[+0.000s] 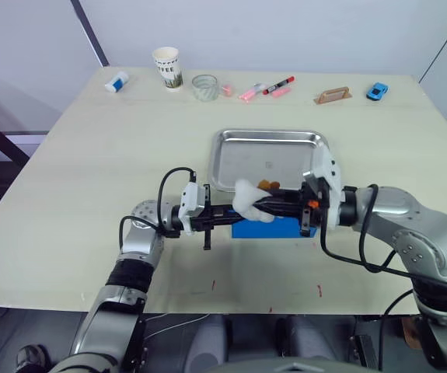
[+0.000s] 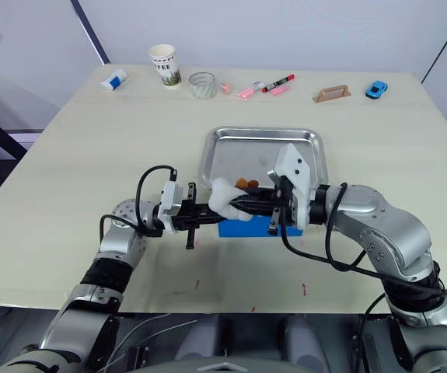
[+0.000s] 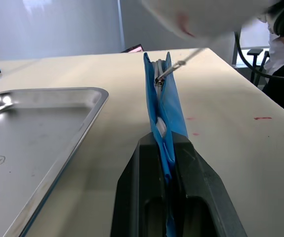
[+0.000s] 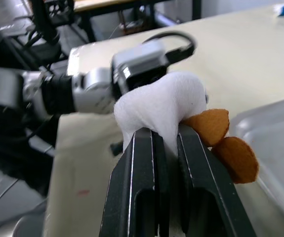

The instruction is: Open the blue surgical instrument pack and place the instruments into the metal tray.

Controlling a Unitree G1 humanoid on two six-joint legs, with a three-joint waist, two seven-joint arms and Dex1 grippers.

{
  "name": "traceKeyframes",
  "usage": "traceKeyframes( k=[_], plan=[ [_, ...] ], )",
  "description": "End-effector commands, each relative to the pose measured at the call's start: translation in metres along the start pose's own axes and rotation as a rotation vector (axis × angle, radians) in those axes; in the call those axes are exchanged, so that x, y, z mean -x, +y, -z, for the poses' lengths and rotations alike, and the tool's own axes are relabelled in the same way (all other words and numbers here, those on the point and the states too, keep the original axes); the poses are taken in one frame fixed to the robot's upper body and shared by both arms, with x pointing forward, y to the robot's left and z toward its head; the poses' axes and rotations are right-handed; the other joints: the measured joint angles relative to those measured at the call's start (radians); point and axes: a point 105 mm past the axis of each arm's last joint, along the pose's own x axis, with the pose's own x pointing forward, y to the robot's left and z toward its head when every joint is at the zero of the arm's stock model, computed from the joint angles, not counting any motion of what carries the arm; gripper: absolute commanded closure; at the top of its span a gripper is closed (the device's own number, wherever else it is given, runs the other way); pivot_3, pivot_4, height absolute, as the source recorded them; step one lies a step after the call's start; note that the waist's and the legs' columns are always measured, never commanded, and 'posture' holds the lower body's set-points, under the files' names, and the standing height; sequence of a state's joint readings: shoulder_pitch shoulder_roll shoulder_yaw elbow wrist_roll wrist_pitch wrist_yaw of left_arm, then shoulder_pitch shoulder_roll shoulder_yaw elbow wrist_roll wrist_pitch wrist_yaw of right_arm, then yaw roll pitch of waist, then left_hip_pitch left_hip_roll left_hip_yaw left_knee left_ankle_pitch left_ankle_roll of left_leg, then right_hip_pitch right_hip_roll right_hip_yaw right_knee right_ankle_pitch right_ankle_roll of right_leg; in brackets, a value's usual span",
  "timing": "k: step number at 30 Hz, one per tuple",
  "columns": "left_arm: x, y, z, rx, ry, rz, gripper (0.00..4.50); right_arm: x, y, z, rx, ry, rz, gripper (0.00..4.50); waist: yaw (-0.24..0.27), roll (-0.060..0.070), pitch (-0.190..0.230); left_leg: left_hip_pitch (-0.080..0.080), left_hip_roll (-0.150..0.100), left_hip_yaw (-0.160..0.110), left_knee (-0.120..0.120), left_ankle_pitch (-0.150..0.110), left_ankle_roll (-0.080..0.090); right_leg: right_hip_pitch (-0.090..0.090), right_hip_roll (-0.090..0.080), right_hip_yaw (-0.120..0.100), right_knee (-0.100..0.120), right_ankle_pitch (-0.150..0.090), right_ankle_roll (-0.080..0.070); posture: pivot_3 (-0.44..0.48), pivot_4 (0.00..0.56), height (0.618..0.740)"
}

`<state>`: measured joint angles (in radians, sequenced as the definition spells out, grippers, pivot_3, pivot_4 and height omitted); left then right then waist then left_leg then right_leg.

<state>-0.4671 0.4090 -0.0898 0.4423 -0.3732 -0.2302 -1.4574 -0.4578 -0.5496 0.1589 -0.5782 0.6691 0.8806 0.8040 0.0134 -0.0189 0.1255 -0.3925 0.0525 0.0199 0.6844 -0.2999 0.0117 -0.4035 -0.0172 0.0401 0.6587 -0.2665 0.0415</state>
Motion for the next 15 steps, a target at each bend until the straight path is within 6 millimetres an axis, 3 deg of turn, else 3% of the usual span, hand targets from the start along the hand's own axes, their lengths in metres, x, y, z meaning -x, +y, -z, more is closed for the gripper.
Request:
traceKeyframes(
  k=[1,5,6,8,10,11,12,15],
  plan=[
    [-0.003,-0.003,0.008,0.017,0.046,0.021,4.5,-0.005,0.014,0.0,0.067,0.01,-0.084,4.45,0.0,0.0,0.0,0.0,0.0,0.0,0.0,0.0,0.0,0.0,0.0,0.0,0.0,0.0,0.0,0.0,0.15,0.74],
    [-0.004,-0.002,0.008,0.013,0.048,0.028,4.5,-0.007,0.016,0.007,0.088,0.062,-0.143,4.45,0.001,0.0,0.0,0.0,0.0,0.0,0.0,0.0,0.0,0.0,0.0,0.0,0.0,0.0,0.0,0.0,0.15,0.74],
    [-0.003,-0.002,0.008,0.012,0.049,0.03,4.5,-0.006,0.017,0.009,0.108,0.078,-0.163,3.53,0.001,0.0,0.0,0.0,0.0,0.0,0.0,0.0,0.0,0.0,0.0,0.0,0.0,0.0,0.0,0.0,0.15,0.74],
    [-0.003,-0.002,0.008,0.012,0.051,0.033,4.5,-0.006,0.018,0.008,0.141,0.091,-0.185,3.02,0.001,0.0,0.0,0.0,0.0,0.0,0.0,0.0,0.0,0.0,0.0,0.0,0.0,0.0,0.0,0.0,0.15,0.74],
    [-0.002,-0.002,0.008,0.007,0.053,0.041,4.5,-0.004,0.021,0.006,0.155,0.094,-0.21,2.09,0.001,0.0,0.0,0.0,0.0,0.0,0.0,0.0,0.0,0.0,0.0,0.0,0.0,0.0,0.0,0.0,0.15,0.74],
    [-0.002,-0.002,0.007,0.005,0.053,0.042,4.5,0.0,0.023,0.003,0.159,0.095,-0.228,1.91,0.001,0.0,0.0,0.0,0.0,0.0,0.0,0.0,0.0,0.0,0.0,0.0,0.0,0.0,0.0,0.0,0.15,0.74],
    [-0.003,-0.002,0.007,0.004,0.052,0.043,4.5,0.004,0.024,0.001,0.163,0.096,-0.24,1.28,0.001,0.0,0.0,0.0,0.0,0.0,0.0,0.0,0.0,0.0,0.0,0.0,0.0,0.0,0.0,0.0,0.15,0.74],
    [-0.003,-0.002,0.006,-0.002,0.04,0.046,4.5,0.012,0.023,-0.002,0.167,0.094,-0.236,0.42,0.001,0.0,0.0,0.0,0.0,0.0,0.0,0.0,0.0,0.0,0.0,0.0,0.0,0.0,0.0,0.0,0.15,0.74]
  ],
)
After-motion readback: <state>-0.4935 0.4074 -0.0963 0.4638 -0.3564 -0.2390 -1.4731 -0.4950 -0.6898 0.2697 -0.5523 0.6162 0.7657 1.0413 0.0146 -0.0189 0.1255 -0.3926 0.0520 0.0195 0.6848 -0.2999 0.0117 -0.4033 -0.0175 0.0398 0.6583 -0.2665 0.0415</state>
